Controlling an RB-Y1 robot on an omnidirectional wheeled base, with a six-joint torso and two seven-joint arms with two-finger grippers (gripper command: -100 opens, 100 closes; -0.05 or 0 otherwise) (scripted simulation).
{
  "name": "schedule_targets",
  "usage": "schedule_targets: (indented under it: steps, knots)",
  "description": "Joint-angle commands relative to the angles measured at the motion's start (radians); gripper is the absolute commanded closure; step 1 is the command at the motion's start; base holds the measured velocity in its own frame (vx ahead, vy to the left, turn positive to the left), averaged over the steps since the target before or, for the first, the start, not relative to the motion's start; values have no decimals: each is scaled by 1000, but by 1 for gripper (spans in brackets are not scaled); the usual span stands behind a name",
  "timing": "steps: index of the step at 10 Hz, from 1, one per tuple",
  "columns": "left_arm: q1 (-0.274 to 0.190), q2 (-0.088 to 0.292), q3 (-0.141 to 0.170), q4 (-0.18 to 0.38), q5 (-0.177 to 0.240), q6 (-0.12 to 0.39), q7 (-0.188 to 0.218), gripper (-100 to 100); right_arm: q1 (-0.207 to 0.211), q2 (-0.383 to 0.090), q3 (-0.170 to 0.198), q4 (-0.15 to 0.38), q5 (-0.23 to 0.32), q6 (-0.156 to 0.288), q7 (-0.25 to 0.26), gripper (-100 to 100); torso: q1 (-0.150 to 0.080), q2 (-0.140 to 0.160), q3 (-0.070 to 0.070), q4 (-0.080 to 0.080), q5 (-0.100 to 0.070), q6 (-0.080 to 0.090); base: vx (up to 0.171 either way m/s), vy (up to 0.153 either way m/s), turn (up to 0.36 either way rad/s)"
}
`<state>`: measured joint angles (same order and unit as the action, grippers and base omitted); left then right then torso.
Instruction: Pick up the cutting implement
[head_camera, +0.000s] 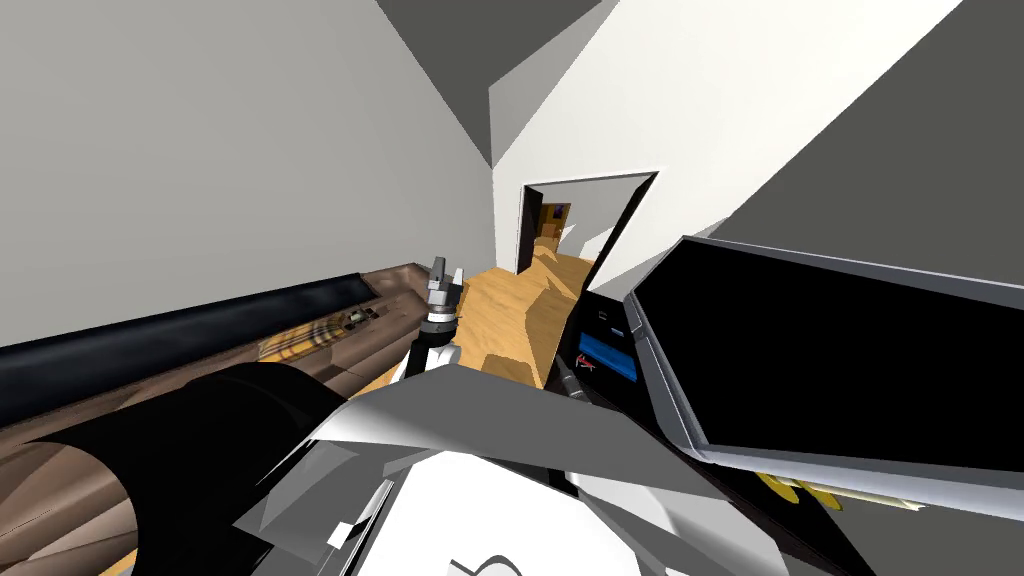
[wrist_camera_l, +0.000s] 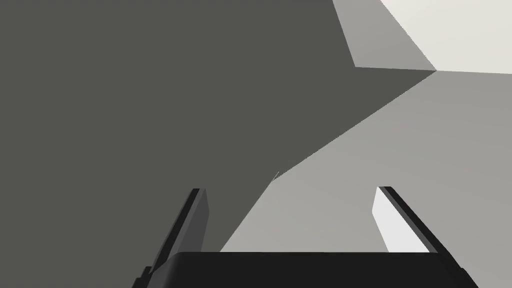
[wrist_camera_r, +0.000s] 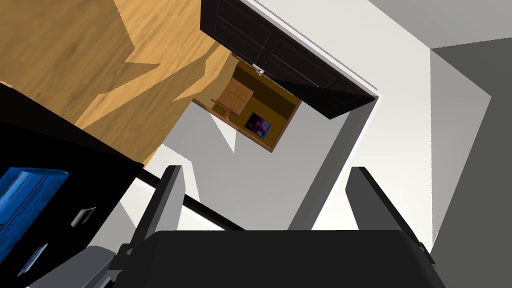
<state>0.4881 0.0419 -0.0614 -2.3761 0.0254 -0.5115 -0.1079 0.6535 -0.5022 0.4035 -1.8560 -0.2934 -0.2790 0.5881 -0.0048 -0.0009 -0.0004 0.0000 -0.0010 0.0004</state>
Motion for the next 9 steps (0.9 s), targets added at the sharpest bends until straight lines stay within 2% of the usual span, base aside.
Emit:
schedule_targets:
  steps: [1, 2, 3, 4, 5, 6, 7, 8, 9]
  knots:
    - [0, 0, 0, 0, 0, 0, 0, 0, -9, -12, 17, 26, -17, 14, 42, -100, 0, 0, 0, 0, 0, 0, -26, -18, 195]
    - [0, 0, 0, 0, 0, 0, 0, 0, -5, -49, 56, 67, -53, 23, 74, -100, 0, 0, 0, 0, 0, 1, -24, -18, 352]
    - [0, 0, 0, 0, 0, 0, 0, 0, -5, -49, 56, 74, -53, 23, 101, -100, -1, 0, 0, 0, 0, 0, -24, -25, 197]
    - [0, 0, 0, 0, 0, 0, 0, 0, -1, -87, 97, 124, -90, 32, 129, -100, -1, -1, 0, 0, 0, 1, -21, -21, 397]
    - [0, 0, 0, 0, 0, 0, 0, 0, -1, -87, 97, 124, -90, 32, 158, -100, -1, -1, 0, 0, 0, 0, -12, -25, 176]
    - [0, 0, 0, 0, 0, 0, 0, 0, 2, -123, 139, 167, -127, 41, 190, -100, -1, -1, -1, 0, 0, 2, -7, -19, 377]
    - [0, 0, 0, 0, 0, 0, 0, 0, 2, -125, 139, 173, -127, 41, 215, -100, -1, -2, -1, 0, 0, 0, -3, -28, 185]
    - [0, 0, 0, 0, 0, 0, 0, 0, 5, -163, 181, 224, -165, 49, 245, -100, -1, -2, -1, 0, 0, 1, 1, -26, 332]
    - [0, 0, 0, 0, 0, 0, 0, 0, 5, -163, 181, 224, -165, 49, 276, -100, -2, -3, -1, 0, 0, 0, 0, -30, 211]
